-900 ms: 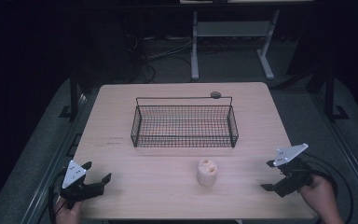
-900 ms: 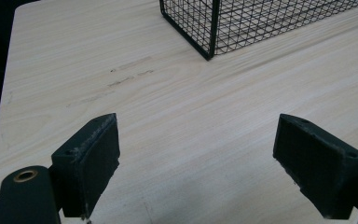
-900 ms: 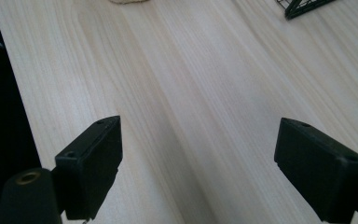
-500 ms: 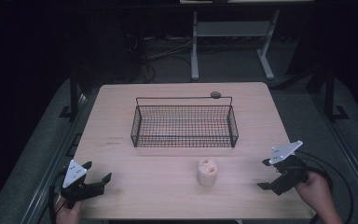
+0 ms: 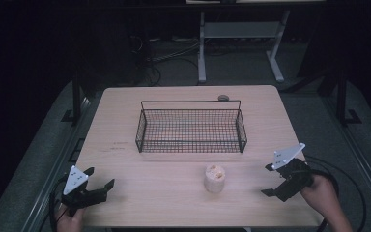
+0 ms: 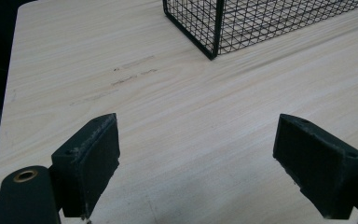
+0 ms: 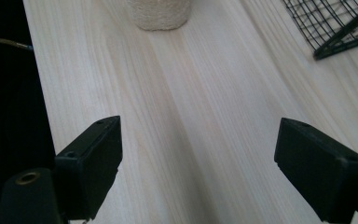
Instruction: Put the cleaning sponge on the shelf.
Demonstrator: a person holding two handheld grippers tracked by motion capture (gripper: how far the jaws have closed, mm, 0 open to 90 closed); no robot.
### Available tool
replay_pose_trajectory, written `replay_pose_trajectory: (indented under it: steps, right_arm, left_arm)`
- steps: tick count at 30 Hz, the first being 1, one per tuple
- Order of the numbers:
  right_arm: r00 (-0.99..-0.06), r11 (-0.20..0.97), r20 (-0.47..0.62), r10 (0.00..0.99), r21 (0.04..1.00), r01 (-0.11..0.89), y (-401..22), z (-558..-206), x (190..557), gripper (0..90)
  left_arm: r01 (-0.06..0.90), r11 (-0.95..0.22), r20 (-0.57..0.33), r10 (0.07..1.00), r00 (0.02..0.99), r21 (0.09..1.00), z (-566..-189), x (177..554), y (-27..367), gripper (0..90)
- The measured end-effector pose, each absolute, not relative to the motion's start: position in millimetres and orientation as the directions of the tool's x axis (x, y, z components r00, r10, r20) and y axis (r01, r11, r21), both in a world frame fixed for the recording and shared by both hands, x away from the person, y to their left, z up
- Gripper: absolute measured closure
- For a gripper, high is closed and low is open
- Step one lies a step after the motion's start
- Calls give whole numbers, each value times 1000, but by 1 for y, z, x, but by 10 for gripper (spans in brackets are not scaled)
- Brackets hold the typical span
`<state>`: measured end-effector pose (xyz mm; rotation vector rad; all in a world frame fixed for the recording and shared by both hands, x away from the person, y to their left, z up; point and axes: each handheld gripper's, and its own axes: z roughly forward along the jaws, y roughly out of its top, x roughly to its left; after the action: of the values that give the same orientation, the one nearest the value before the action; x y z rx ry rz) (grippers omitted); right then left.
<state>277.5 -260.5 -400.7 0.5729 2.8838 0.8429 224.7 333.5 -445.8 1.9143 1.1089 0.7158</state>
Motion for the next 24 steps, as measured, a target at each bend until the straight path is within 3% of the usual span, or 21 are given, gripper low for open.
replay_pose_trajectory:
  steps: [24]
  right_arm:
    - [-940, 788, 59, 336, 529, 315, -228, -392, 284, 142]
  left_arm:
    - [439, -299, 78, 887, 454, 847, -446, 223, 334, 137]
